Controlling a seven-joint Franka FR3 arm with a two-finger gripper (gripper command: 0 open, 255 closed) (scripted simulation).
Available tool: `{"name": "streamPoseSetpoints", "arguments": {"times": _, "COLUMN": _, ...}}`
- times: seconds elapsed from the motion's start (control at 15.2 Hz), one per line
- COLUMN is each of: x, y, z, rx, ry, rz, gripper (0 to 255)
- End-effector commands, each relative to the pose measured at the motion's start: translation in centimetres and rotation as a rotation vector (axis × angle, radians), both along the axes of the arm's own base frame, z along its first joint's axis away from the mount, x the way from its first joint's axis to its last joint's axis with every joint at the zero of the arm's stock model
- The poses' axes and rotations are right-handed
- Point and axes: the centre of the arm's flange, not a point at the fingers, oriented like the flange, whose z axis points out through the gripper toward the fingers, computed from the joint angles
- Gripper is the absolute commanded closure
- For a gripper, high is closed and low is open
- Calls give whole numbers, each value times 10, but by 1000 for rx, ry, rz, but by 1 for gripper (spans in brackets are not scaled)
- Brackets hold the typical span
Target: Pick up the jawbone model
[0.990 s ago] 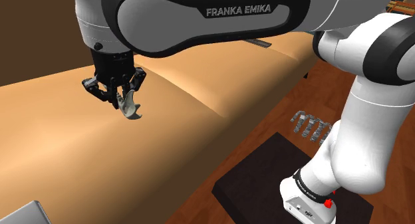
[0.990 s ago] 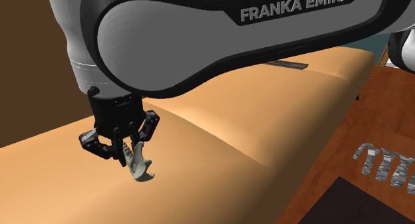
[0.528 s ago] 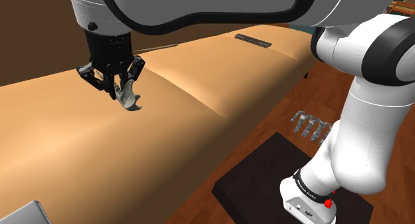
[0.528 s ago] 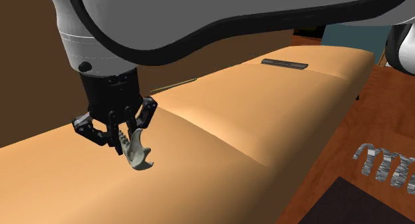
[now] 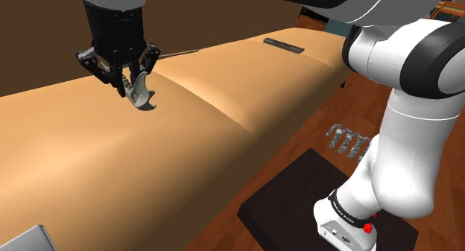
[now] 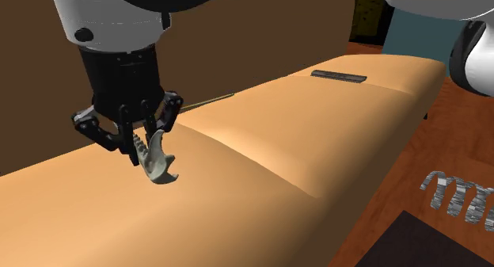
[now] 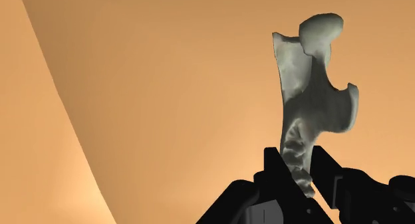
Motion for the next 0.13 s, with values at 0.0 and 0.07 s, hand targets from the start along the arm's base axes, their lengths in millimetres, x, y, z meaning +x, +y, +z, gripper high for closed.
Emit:
{"name": "streamPoseSetpoints", "arguments": {"times": 0.0, "x": 1, "y": -1, "z": 7, "rx": 0, "ry": 0, "rz": 0, "gripper": 255}}
{"name": "streamPoseSetpoints", "arguments": {"times": 0.07, "x": 1, "y": -1, "z": 7, "rx": 0, "ry": 0, "rz": 0, "gripper": 255}}
